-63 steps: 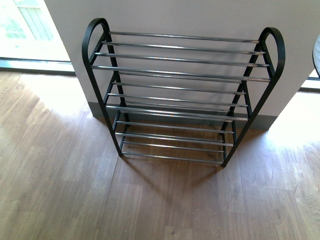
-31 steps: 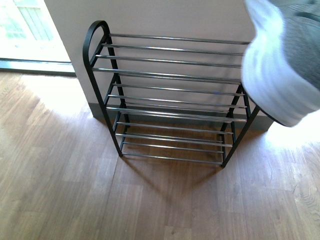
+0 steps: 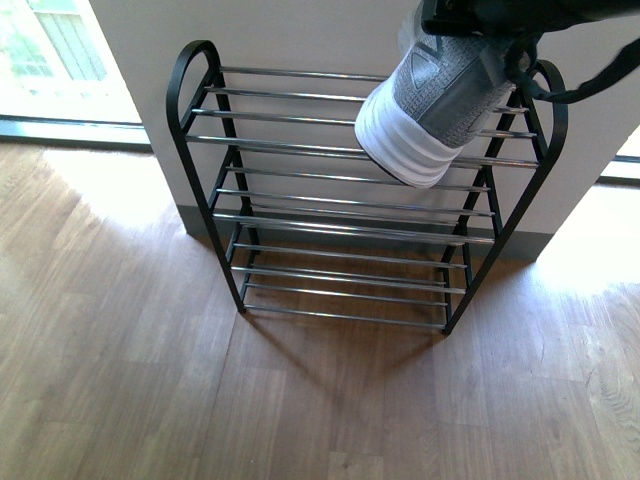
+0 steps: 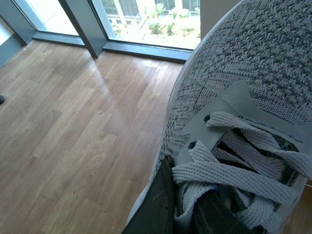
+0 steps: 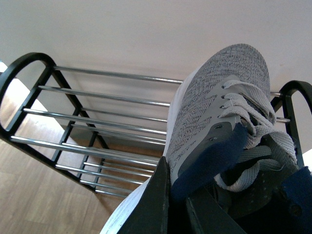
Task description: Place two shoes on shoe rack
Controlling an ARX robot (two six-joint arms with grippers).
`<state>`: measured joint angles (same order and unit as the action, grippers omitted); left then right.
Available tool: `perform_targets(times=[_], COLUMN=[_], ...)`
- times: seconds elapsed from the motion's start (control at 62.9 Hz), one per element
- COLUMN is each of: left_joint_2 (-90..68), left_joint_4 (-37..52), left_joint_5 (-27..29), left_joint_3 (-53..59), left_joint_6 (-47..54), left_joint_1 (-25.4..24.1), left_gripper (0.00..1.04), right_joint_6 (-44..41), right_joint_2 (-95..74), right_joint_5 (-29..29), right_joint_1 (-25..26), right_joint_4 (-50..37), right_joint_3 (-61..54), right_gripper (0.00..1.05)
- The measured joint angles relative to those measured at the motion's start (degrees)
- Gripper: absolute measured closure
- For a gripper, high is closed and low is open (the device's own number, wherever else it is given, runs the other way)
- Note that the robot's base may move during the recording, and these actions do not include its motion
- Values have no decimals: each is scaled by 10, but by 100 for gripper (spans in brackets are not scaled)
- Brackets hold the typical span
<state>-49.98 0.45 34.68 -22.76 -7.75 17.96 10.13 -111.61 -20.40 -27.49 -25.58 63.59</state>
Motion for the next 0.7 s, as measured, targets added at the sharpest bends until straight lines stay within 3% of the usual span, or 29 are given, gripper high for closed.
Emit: perform_targets(times=[0.699], left_joint_2=[0], left_joint_4=[0], left_joint_5=[0], left_joint_3=[0], left_joint_6=[0], left_joint_1=[0], left_gripper=[103], right_joint_6=[-160], right_joint_2=[-194], right_joint_5=[-26], right_joint_1=[70], right_joint_4=[-41], right_joint_3=[150], right_gripper=[103])
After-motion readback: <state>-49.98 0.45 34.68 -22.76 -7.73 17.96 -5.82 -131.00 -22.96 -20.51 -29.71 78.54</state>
